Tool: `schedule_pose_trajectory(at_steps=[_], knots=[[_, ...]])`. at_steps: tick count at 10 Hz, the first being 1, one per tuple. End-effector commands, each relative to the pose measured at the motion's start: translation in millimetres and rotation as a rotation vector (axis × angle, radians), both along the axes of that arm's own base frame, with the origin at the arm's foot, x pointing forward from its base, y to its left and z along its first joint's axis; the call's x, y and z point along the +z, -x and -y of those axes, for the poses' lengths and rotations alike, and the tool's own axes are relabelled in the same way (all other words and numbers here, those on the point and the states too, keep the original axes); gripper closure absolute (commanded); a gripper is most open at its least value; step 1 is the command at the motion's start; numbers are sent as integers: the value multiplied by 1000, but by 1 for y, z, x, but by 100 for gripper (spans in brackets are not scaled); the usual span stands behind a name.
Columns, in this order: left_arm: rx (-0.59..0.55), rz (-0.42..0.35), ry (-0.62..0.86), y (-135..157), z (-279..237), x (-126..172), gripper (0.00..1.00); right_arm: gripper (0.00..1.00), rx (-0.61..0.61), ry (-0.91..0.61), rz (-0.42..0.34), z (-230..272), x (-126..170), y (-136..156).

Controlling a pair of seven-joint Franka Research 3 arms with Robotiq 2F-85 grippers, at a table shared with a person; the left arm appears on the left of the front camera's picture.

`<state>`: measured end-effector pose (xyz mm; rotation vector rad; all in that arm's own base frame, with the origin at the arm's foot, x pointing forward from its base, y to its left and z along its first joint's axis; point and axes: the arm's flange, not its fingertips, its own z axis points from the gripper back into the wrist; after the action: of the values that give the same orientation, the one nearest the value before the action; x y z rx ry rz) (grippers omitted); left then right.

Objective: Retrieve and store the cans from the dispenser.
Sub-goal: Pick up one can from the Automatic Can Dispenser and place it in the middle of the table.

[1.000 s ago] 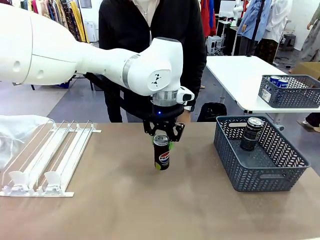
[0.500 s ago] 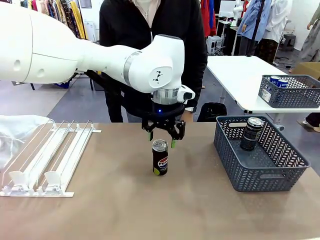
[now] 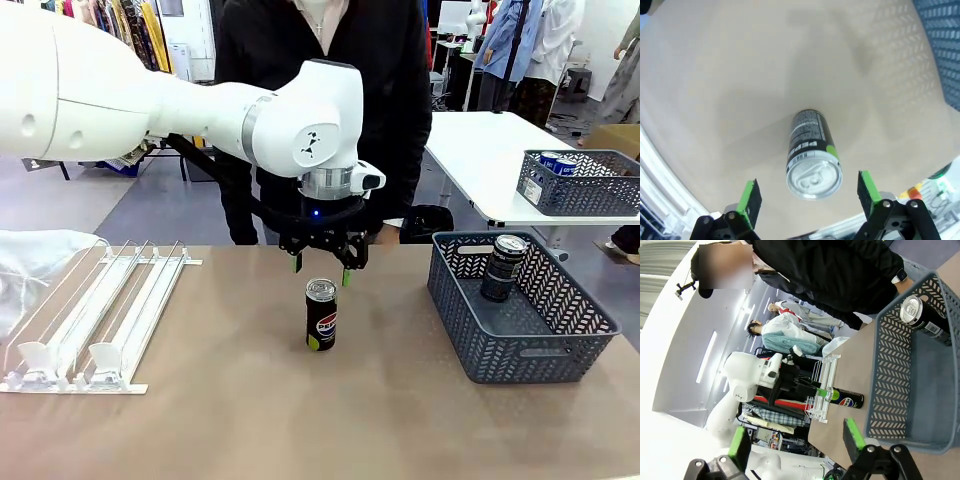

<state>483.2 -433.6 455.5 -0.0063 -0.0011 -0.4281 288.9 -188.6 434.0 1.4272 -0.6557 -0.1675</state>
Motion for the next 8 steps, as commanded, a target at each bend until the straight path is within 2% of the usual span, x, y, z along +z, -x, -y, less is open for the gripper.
schedule_pose_trajectory(at_steps=[1,3,4,6,8], knots=[[67,14,102,24,-53,45,0,0,4,-1,7,0,4,0],[183,-10,250,38,-149,93,0,0,4,-1,7,0,4,0],[291,-10,346,43,-199,103,0,0,4,-1,7,0,4,0],[489,8,591,55,-296,109,0,0,4,-1,7,0,4,0],[613,27,903,83,-393,90,0,0,4,-1,7,0,4,0]])
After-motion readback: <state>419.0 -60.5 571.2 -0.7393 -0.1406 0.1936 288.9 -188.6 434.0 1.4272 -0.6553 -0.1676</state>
